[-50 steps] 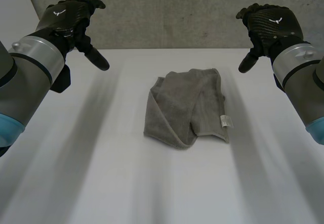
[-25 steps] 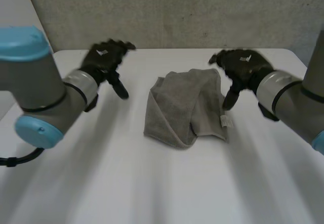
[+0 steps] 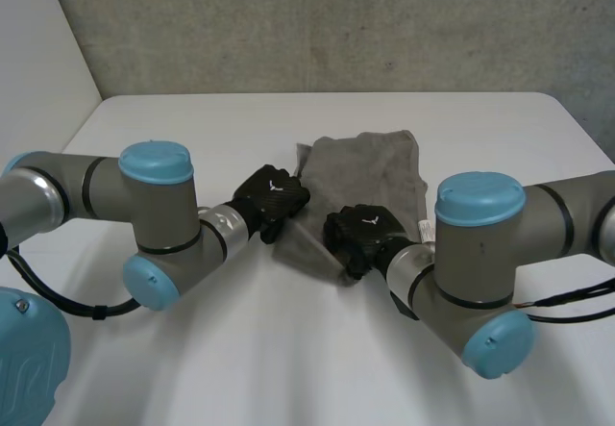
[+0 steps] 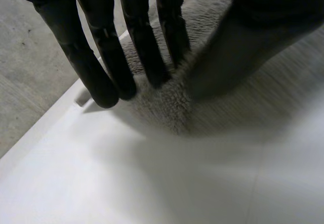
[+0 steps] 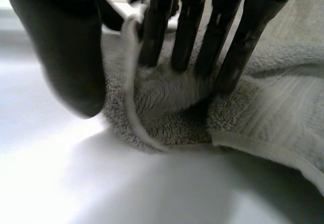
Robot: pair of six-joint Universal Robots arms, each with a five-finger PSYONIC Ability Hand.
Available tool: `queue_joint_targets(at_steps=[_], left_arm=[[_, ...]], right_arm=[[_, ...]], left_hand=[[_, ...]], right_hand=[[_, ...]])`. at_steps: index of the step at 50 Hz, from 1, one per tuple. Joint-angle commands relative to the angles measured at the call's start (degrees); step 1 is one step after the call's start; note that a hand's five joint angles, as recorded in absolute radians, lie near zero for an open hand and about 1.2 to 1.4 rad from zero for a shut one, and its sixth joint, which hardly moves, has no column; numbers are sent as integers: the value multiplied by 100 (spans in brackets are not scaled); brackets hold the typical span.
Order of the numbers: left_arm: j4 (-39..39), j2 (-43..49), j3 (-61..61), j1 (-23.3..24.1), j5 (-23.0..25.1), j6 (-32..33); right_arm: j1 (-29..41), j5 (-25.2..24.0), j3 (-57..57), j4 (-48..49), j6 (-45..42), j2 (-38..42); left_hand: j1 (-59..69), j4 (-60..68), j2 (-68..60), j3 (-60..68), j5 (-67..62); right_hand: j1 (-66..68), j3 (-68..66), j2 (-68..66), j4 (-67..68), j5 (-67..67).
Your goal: Fold the towel.
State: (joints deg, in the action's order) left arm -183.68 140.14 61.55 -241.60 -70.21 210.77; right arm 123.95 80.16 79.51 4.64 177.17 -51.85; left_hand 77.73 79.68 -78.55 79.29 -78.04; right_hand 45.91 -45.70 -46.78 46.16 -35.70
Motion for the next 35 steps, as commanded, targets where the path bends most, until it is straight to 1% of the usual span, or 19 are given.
queue_joint_targets(at_steps=[1, 4, 6, 8, 9, 11, 12, 14, 17, 19, 20, 22, 23, 26, 27, 28, 29, 30, 35], left_arm=[[-10, -285, 15, 69, -72, -80], [34, -637, 200, 104, -89, -133], [43, -865, 384, 113, -89, -186], [34, -1477, 865, 113, -89, -352], [34, -1480, 868, 113, -89, -353], [34, -2119, 1436, 113, -98, -597], [34, -2122, 1439, 113, -98, -599], [43, -2664, 2051, 113, -98, -931], [43, -2948, 2353, 122, -98, -1144], [60, -3630, 2956, 165, -115, -1642], [60, -3634, 2959, 166, -116, -1645], [60, -4220, 3458, 253, -133, -2248], [60, -4223, 3460, 254, -133, -2251], [60, -4782, 3802, 359, -89, -2802], [34, -4994, 3925, 420, -72, -3005], [34, -4996, 3926, 421, -72, -3007], [8, -5144, 4031, 464, -80, -3146], [-10, -5241, 4119, 482, -72, -3200], [-106, -5190, 4207, 500, -80, -3183]], right_arm=[[-12, 79, -331, -68, -104, 211], [-56, 132, -313, -86, -104, 35], [-64, 53, -156, -86, -112, -437], [-73, 27, -42, -103, -121, -683], [-73, 26, -41, -104, -121, -686], [-82, -87, 187, -165, -261, -1132], [-82, -88, 188, -165, -262, -1134], [-160, -350, 336, -488, -629, -1545], [-284, -457, 416, -719, -851, -1749], [-547, -615, 504, -1209, -1218, -2152], [-548, -615, 504, -1211, -1220, -2154], [-670, -720, 548, -1614, -1552, -2521], [-671, -721, 548, -1615, -1554, -2523], [-732, -721, 627, -1782, -1739, -2707], [-750, -686, 679, -1791, -1791, -2742], [-750, -686, 680, -1791, -1791, -2742], [-802, -651, 732, -1774, -1809, -2751], [-846, -650, 794, -1834, -1835, -2751], [-882, -668, 1109, -1870, -2141, -2725]], left_hand=[[227, 32, -145, 71, 804], [227, 32, -145, 71, 804], [227, 32, -145, 71, 804], [227, 32, -145, 71, 804], [227, 32, -145, 71, 804], [227, 32, -145, 71, 804], [227, 32, -145, 71, 804], [227, 32, -145, 71, 804], [227, 32, -145, 71, 804], [227, 32, -145, 71, 804], [227, 32, -145, 71, 804], [227, 32, -145, 71, 804], [227, 32, -145, 71, 804], [227, 32, -145, 71, 804], [227, 32, -145, 71, 804], [227, 32, -145, 71, 804], [227, 32, -145, 71, 804], [227, 32, -145, 71, 804], [-173, -368, 256, -329, 1204]], right_hand=[[3409, -3430, -3322, 3384, -3430], [3409, -3430, -3322, 3384, -3430], [3409, -3430, -3322, 3384, -3430], [3409, -3430, -3322, 3384, -3430], [3409, -3430, -3322, 3384, -3430], [3409, -3430, -3322, 3384, -3430], [3409, -3430, -3322, 3384, -3430], [3409, -3430, -3322, 3384, -3430], [3409, -3430, -3322, 3384, -3430], [3409, -3430, -3322, 3384, -3430], [3409, -3430, -3322, 3384, -3430], [3409, -3430, -3322, 3384, -3430], [3409, -3430, -3322, 3384, -3430], [3409, -3430, -3322, 3384, -3430], [1567, -1587, -1479, 1541, -1587], [1548, -1568, -1460, 1523, -1569], [-1283, 1263, 1371, -1308, 1262], [-2527, 2507, 2615, -2553, 2507], [-2506, 2486, 2594, -2531, 2485]])
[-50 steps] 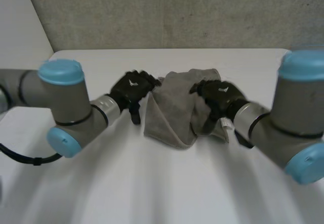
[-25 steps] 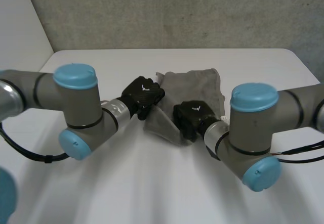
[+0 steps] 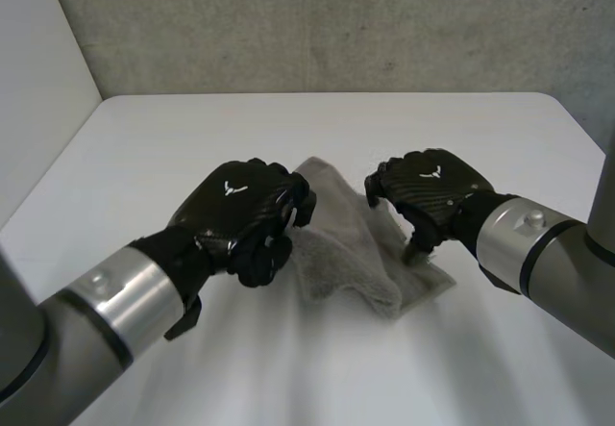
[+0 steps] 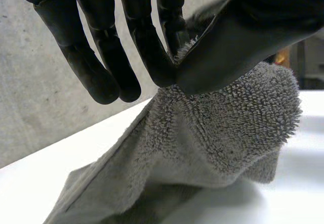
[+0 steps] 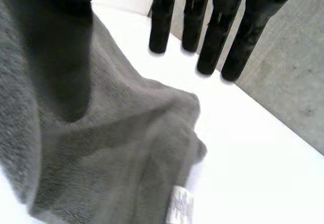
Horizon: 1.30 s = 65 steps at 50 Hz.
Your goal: Fold the towel.
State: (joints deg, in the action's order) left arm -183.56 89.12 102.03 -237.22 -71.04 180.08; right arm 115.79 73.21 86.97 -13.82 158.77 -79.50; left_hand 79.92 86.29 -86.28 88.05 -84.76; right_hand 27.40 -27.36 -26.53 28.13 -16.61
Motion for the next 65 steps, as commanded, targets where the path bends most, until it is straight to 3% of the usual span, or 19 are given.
queue_joint_targets(at_steps=[1, 7, 13, 17, 25, 31, 35, 45, 47, 48, 50, 52, 56, 58, 61, 63, 65], left_arm=[[-119, -88, 160, 62, 2, -113], [-242, 492, 46, 62, -60, -113], [-250, 1071, -86, 18, -68, -43], [-250, 1239, -95, 18, -68, -16], [-250, 1231, -139, -26, -296, -16], [-250, 1195, -253, -17, -472, -34], [-250, 1204, -297, -17, -516, -60], [-250, 1221, -420, -26, -684, -113], [-250, 1265, -499, -35, -710, -113], [-250, 1265, -499, -35, -710, -113], [-259, 1318, -648, -44, -701, -87], [-277, 1370, -745, -44, -701, -43], [-417, 1547, -1167, -70, -745, -25], [-470, 1774, -1867, -166, -832, -17], [-479, 1845, -2310, -255, -921, -16], [-558, 1889, -3237, -377, -1113, 1], [-680, 1881, -3703, -395, -1236, 1]], right_arm=[[-66, 26, 364, -24, -303, 40], [-83, 18, 874, -15, -655, 40], [-127, -9, 1164, 2, -383, 40], [-224, -53, 1243, -15, -145, 101], [-286, -272, 1375, 328, 514, 699], [-189, -299, 1287, 828, 1742, 1164], [-154, -299, 1278, 959, 2077, 1226], [-66, -299, 1191, 1373, 3045, 1455], [-13, -264, 1086, 1443, 3160, 1560], [-13, -264, 1085, 1444, 3160, 1560], [-13, -211, 823, 1488, 3107, 1587], [-13, -202, 578, 1505, 3046, 1595], [-13, -167, -207, 1417, 2588, 1622], [-22, 17, -1212, 1339, 1688, 1552], [-48, 158, -1815, 1347, 1165, 1499], [-4, 368, -2926, 1714, 368, 1350], [13, 378, -3280, 2238, 165, 1262]], left_hand=[[-393, -1030, 1030, -1206, 1877], [-393, -1030, 1030, -1206, 1877], [-393, -1030, 1030, -1206, 1877], [-393, -1030, 1030, -1206, 1877], [-310, -947, 946, -1123, 1794], [-107, -744, 744, -920, 1591], [-7, -644, 643, -820, 1491], [-6, -643, 643, -819, 1490], [-6, -643, 643, -819, 1490], [-6, -643, 643, -819, 1490], [-6, -643, 643, -819, 1490], [-6, -643, 643, -819, 1490], [8, -629, 628, -805, 1476], [8, -629, 628, -805, 1476], [8, -629, 628, -805, 1476], [8, -629, 628, -805, 1476], [8, -629, 628, -805, 1476]], right_hand=[[-655, 651, 568, -728, 576], [-621, 618, 534, -694, 542], [-1729, 1725, 1642, -1802, 1650], [-1740, 1736, 1653, -1813, 1661], [-1740, 1736, 1653, -1813, 1661], [-1740, 1736, 1653, -1813, 1661], [-1740, 1736, 1653, -1813, 1661], [439, -442, -525, 365, -517], [2614, -2617, -2701, 2541, -2693], [2625, -2629, -2712, 2552, -2704], [4500, -4503, -4587, 4426, -4579], [5253, -5256, -5340, 5179, -5332], [5260, -5264, -5347, 5187, -5339], [5260, -5264, -5347, 5187, -5339], [5260, -5264, -5347, 5187, -5339], [5260, -5264, -5347, 5187, -5339], [5260, -5264, -5347, 5187, -5339]])
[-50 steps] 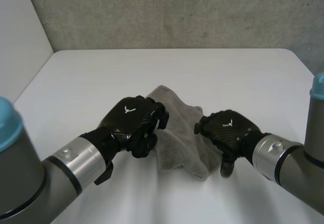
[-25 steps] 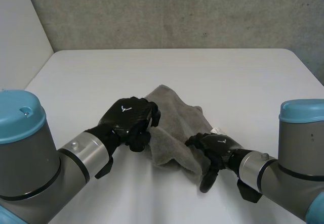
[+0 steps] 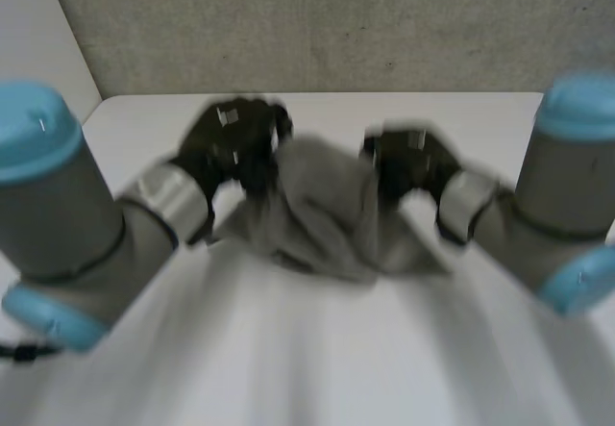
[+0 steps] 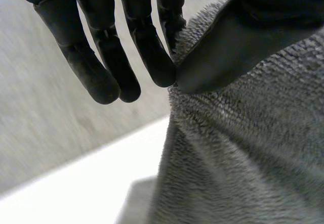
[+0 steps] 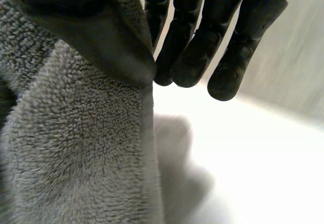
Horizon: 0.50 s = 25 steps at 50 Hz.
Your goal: Fold the towel.
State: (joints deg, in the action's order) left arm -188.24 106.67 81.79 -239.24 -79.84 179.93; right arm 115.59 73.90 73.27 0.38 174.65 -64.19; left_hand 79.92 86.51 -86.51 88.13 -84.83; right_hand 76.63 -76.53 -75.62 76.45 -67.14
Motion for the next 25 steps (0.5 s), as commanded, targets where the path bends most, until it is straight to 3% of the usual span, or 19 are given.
queue_joint_targets(at_steps=[1, 2, 4, 7, 10, 15, 25], left_arm=[[-431, 109, -2084, -201, -496, 15], [-433, 108, -2088, -202, -497, 15], [-714, 65, -2396, -210, -629, -2], [-1582, -119, -2817, -210, -962, -2], [-1996, -278, -2774, -219, -1051, 24], [-1954, -296, -2457, -245, -1042, 200], [-1892, -313, -76, -333, -972, 1123]], right_arm=[[69, 265, -1982, 1450, -1425, -417], [69, 265, -1983, 1456, -1425, -418], [113, 195, -1913, 2690, -1451, -856], [148, 247, -1860, 3108, -1451, -1060], [148, 239, -1842, 2871, -1442, -1042], [210, 177, -1676, 2249, -1504, -876], [183, 168, -761, 1878, -1539, -656]], left_hand=[[8, -651, 651, -813, 1483], [8, -651, 651, -813, 1483], [8, -651, 651, -813, 1483], [8, -651, 651, -813, 1483], [8, -651, 651, -813, 1483], [8, -651, 651, -813, 1483], [8, -651, 651, -813, 1483]], right_hand=[[337, -347, -438, 355, -286], [337, -347, -438, 355, -286], [337, -347, -438, 355, -286], [337, -347, -438, 355, -286], [337, -347, -438, 355, -286], [337, -347, -438, 355, -286], [337, -347, -438, 355, -286]])
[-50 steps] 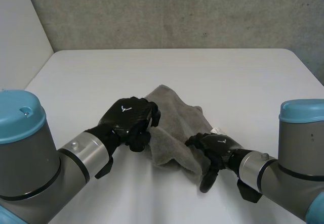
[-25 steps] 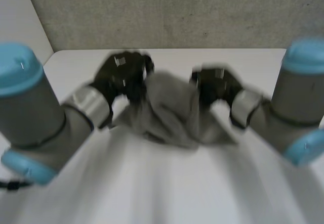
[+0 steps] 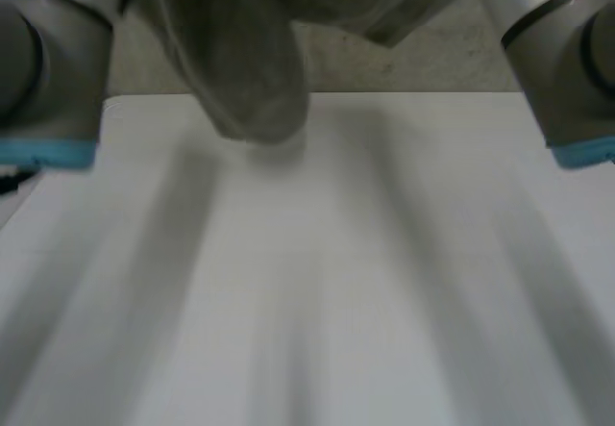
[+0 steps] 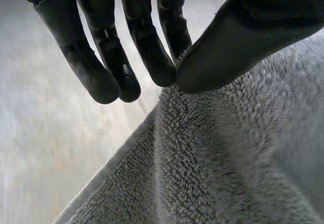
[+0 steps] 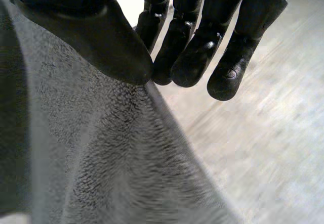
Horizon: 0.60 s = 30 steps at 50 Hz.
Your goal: Fold the towel.
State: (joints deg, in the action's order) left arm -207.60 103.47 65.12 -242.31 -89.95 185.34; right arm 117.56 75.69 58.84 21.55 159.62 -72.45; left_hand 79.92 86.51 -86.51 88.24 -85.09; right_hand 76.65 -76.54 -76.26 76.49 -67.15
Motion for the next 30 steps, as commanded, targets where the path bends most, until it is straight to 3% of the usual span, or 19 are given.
queue_joint_targets(at_steps=[1, 9, 16, 19, 23, 30], left_arm=[[18, 15, 2017, -35, 39, 739], [0, 269, 3680, -62, 30, 1399], [35, 349, 4307, -62, 21, 1426], [53, 323, 4412, 0, 12, 1409], [62, 104, 4412, 26, 3, 1365], [62, -64, 4360, -35, 12, 1374]], right_arm=[[-13, -10, 925, -247, -106, 239], [4, -10, 2384, -248, -712, 600], [31, 16, 3257, -248, -994, 662], [74, 34, 3512, -248, -1056, 609], [110, 86, 3713, -248, -1047, 539], [13, 113, 3881, -212, -1047, 548]], left_hand=[[8, -651, 651, -824, 1509], [8, -651, 651, -824, 1509], [-74, -732, 733, -906, 1591], [-1117, -1775, 1776, -1949, 2633], [-4200, -4859, 4859, -5032, 5717], [-6180, -6839, 6839, -7012, 7697]], right_hand=[[335, -346, -374, 351, -285], [335, -346, -374, 351, -285], [335, -346, -374, 351, -285], [335, -346, -374, 351, -285], [335, -346, -374, 351, -285], [335, -346, -374, 351, -285]])
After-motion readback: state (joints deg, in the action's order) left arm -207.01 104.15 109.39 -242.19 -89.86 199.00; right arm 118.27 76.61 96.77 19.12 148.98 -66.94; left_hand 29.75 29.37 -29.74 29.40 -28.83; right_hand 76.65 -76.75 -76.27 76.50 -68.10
